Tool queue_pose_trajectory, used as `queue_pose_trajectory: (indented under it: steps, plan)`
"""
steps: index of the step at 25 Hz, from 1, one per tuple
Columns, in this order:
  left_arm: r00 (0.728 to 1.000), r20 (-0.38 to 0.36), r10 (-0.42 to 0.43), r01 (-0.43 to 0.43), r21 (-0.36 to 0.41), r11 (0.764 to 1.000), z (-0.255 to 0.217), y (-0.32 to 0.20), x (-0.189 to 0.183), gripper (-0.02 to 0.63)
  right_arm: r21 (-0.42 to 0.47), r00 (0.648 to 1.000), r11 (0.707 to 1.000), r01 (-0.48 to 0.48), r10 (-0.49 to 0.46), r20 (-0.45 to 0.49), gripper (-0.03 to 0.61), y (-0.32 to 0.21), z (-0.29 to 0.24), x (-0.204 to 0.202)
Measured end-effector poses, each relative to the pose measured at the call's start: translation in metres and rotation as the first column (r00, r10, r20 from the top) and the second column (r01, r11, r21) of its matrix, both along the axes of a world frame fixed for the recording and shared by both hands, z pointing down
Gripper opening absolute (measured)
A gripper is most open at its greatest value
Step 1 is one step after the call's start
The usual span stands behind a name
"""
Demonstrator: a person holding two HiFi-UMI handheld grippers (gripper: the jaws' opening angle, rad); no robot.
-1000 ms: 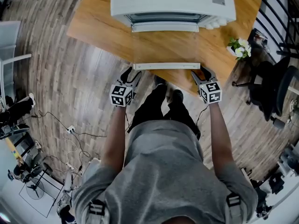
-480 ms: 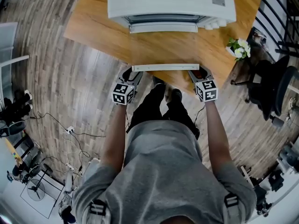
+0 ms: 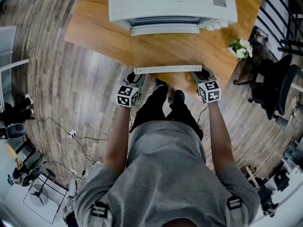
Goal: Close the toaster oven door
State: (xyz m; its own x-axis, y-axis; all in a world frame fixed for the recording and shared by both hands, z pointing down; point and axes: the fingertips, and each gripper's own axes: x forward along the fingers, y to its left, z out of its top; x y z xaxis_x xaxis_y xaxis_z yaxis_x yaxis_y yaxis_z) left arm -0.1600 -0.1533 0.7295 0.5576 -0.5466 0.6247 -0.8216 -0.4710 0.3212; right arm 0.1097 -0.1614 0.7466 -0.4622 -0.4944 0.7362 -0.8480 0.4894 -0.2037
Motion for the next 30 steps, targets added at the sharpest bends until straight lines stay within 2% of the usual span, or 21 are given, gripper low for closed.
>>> queue_pose_trajectory:
  steps: [9,30]
  plan:
    - [0.999,-0.035,0.019,-0.020,-0.015,1.000,-0.019,-0.003,0.002,0.127,-0.006,0.998,0.998,-0.063,0.063,0.016,0.152,-0.002,-0.020,0.001]
    - [0.994,-0.103,0.034,-0.034,0.004,0.999,-0.058,-0.011,0.003,0.129,0.011,0.993,0.997,-0.075,0.074,0.087,0.141,-0.011,-0.059,0.000]
